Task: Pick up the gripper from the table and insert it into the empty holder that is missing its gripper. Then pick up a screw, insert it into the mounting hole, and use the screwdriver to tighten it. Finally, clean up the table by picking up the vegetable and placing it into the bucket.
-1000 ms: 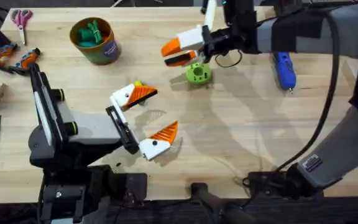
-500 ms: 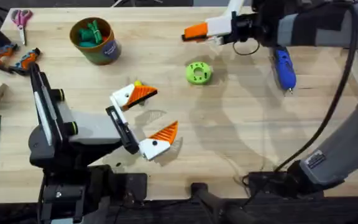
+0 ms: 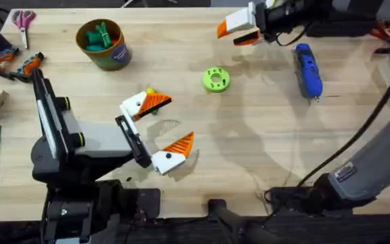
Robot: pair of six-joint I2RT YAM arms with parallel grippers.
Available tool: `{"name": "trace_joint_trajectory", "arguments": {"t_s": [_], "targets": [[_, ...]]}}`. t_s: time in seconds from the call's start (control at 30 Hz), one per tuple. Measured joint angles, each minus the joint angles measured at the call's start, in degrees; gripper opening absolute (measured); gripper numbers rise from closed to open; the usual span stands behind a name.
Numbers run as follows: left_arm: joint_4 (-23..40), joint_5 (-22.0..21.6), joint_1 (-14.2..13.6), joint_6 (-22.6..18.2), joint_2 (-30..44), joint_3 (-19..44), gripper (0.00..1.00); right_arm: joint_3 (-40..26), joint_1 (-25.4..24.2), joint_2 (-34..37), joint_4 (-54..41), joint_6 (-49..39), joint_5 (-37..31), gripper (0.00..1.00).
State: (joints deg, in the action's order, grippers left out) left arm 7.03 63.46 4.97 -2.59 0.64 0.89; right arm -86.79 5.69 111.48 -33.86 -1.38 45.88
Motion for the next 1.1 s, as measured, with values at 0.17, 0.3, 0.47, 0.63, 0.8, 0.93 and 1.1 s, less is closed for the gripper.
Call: {"name": "trace_joint_trajectory", "arguments": {"t_s": [0.17,0.3,0.47,0.63,0.8,0.93,1.1], "targets": [[0.00,-0.01,0.00,0.00,-0.01,0.00,0.986,-3.17,3.43,-2.00,-13.47,-3.93,-9.12,0.991],[0.00,-0.01,0.00,0.00,0.00,0.00,0.986,-3.18,6.85,-4.20,-21.39,-4.95,-16.06,0.991],[0.00,-0.02,0.00,0.00,-0.01,0.00,0.986,-3.18,11.02,-5.71,-25.47,-4.60,-25.38,0.991],[0.00,0.00,0.00,0.00,-0.02,0.00,0.987,-3.18,14.99,-7.81,-28.88,-3.30,-31.85,0.991],[0.00,-0.02,0.00,0.00,-0.02,0.00,0.985,5.18,18.41,-17.72,-25.41,0.19,-34.34,0.991],[0.00,0.00,0.00,0.00,-0.02,0.00,0.986,15.35,18.32,-25.28,-14.18,3.44,-34.73,0.990],[0.00,0.00,0.00,0.00,-0.01,0.00,0.987,27.50,18.30,-27.14,3.99,6.18,-35.16,0.991]]}}
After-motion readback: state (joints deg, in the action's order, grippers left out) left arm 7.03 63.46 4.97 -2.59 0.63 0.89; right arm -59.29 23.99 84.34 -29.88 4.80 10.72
